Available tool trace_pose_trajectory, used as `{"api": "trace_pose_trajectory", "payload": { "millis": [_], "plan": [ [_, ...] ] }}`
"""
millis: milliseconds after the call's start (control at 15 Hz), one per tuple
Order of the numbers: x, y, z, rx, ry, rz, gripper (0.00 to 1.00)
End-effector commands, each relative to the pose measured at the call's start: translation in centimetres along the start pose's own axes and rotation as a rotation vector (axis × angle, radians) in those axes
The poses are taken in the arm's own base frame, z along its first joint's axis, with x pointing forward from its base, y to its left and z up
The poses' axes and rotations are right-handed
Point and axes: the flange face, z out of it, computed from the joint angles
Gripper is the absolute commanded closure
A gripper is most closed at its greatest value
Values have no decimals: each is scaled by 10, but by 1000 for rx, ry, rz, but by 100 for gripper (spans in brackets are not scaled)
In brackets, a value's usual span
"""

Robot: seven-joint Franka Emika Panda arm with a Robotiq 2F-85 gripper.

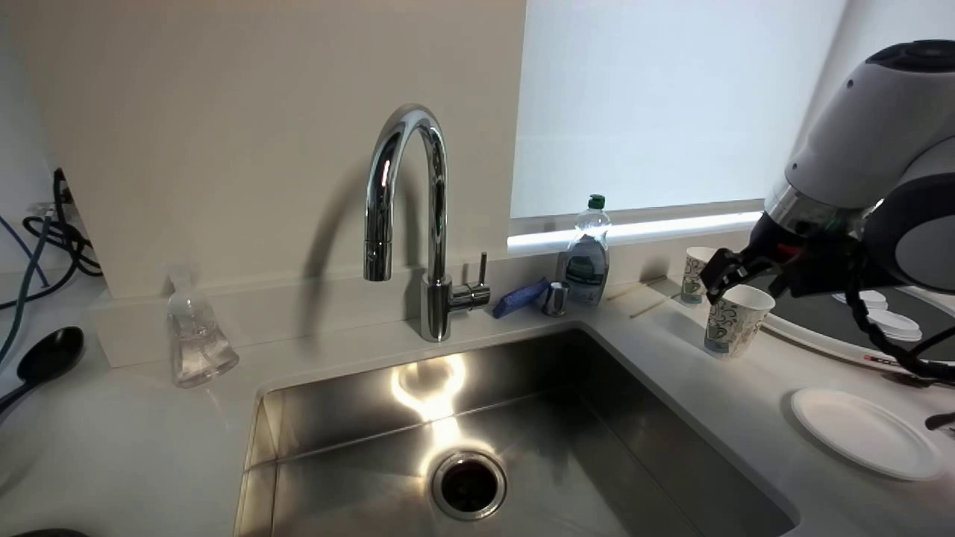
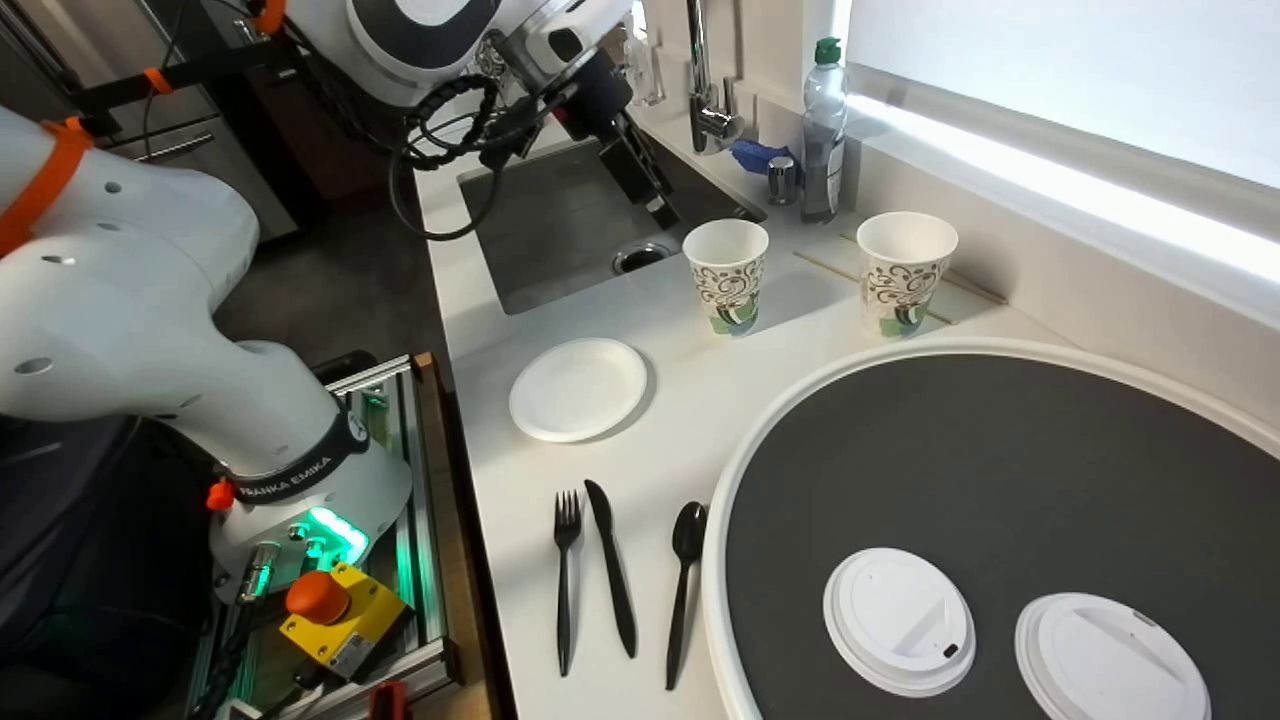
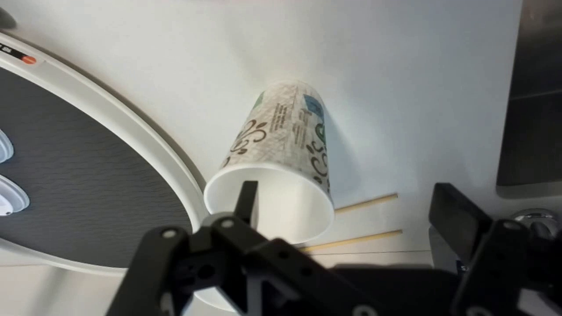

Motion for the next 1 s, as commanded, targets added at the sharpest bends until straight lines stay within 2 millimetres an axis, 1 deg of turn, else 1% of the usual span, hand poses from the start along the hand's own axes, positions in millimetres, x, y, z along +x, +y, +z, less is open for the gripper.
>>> {"api": "trace_pose_trajectory", "payload": {
  "millis": [0,67,133,200,267,333,467,533,600,667,733,867,933],
  "plan": [
    [-2,-2,16,-19,15,8,2],
    [-3,-2,18,-25,17,9,9],
    [-3,-1,20,-29,18,12,27],
    [-3,-1,23,-32,21,15,30],
    [-3,-1,25,-33,21,17,40],
    [-3,-2,26,-34,24,19,47],
    [-3,-3,29,-35,26,15,53],
    [-2,-3,29,-39,32,13,36],
    [-2,-4,30,-43,35,14,25],
    [-2,-5,30,-44,38,12,24],
    [-2,-5,30,-45,41,10,19],
    [-1,-6,31,-46,47,8,4],
    [-1,-6,32,-44,51,6,0]
  ]
}}
